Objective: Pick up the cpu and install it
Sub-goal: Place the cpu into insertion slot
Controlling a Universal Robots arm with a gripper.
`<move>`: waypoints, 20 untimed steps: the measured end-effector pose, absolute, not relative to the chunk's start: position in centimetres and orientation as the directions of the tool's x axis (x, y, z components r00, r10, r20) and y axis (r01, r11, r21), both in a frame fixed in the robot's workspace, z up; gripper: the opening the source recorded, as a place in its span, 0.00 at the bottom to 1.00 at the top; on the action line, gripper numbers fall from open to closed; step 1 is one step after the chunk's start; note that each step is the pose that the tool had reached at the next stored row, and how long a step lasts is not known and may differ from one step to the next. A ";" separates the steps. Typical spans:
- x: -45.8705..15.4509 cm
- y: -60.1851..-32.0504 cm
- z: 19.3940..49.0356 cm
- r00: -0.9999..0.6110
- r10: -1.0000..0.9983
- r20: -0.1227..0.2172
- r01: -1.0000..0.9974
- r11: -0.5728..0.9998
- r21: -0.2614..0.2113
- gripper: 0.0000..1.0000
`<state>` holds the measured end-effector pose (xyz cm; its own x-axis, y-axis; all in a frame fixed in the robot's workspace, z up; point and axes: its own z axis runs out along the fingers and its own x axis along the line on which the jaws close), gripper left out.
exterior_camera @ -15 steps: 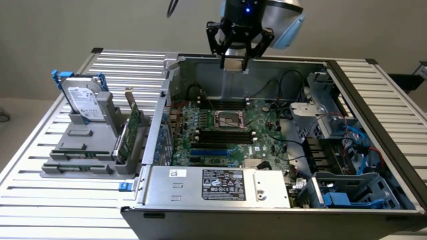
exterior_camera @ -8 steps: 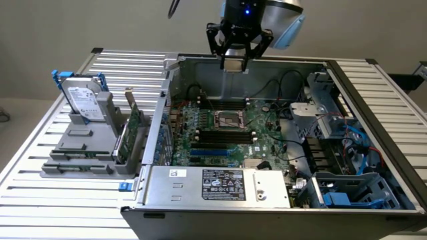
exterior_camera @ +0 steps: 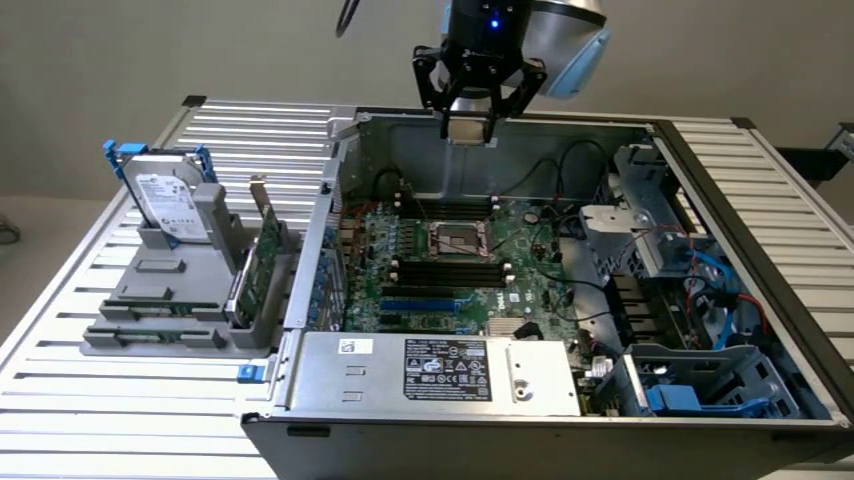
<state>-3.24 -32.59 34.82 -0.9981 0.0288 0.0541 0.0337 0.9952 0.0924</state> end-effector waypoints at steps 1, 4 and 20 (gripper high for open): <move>-3.2 -32.6 34.8 -0.998 0.029 0.054 0.034 0.995 0.092 0.55; -3.2 -32.6 34.8 -0.998 0.031 0.054 0.036 0.995 0.093 0.55; -3.2 -32.6 34.8 -0.949 0.310 0.054 0.314 0.945 0.093 0.55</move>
<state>-3.24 -32.59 34.81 -0.9490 0.3105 0.0541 0.3143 0.9448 0.0927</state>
